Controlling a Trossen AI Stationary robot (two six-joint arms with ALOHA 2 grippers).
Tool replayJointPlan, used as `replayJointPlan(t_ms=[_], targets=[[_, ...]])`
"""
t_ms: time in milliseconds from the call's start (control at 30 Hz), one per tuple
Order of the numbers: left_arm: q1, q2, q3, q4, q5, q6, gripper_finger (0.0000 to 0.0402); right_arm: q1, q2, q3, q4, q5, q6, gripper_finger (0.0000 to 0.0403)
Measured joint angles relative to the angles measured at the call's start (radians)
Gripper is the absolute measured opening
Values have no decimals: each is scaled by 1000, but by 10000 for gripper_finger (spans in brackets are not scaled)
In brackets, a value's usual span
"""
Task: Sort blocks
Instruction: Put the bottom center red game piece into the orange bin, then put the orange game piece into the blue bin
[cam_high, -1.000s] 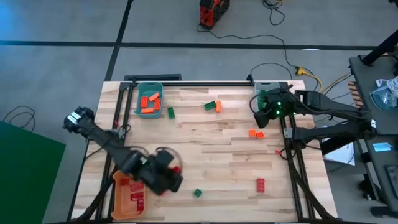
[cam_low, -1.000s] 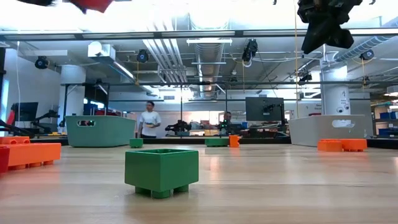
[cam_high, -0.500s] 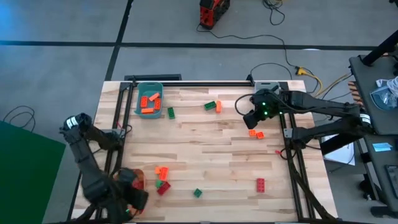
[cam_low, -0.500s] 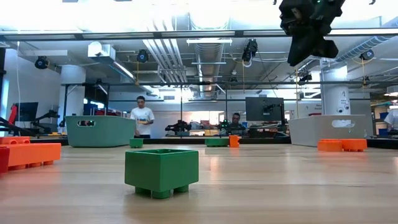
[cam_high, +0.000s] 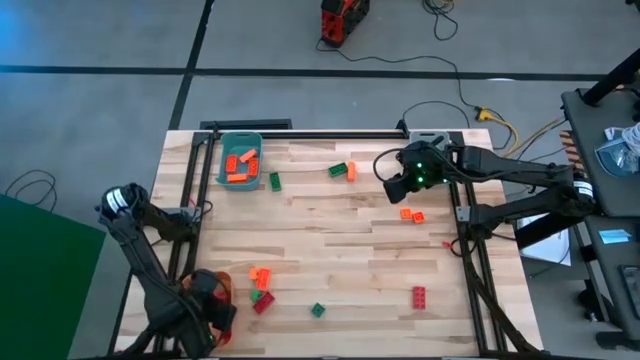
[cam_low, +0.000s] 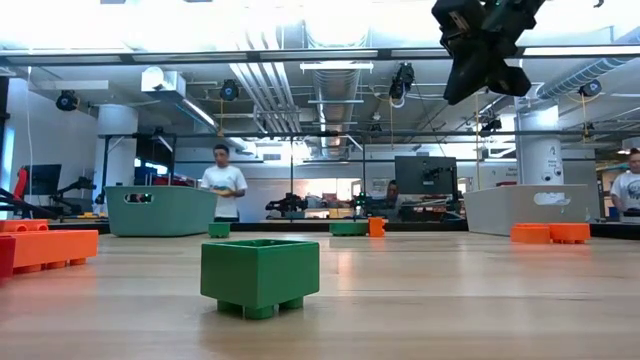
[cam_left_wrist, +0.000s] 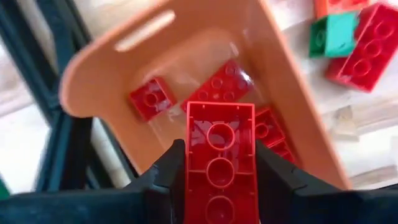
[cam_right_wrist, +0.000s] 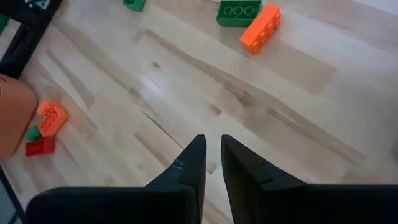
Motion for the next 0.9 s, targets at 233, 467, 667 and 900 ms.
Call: replayJointPlan(t_ms=[233, 467, 667, 900], targets=[[-2, -15, -171, 276, -1, 0, 111, 0, 0, 0, 15, 0, 33, 41], [-2, -16, -201, 319, -1, 10, 120, 0, 0, 0, 15, 0, 63, 41], [-2, -17, -195, 316, 0, 30, 256, 0, 0, 0, 15, 0, 75, 41], [-2, -17, -118, 267, -6, 101, 313, 0, 0, 0, 15, 0, 88, 41]])
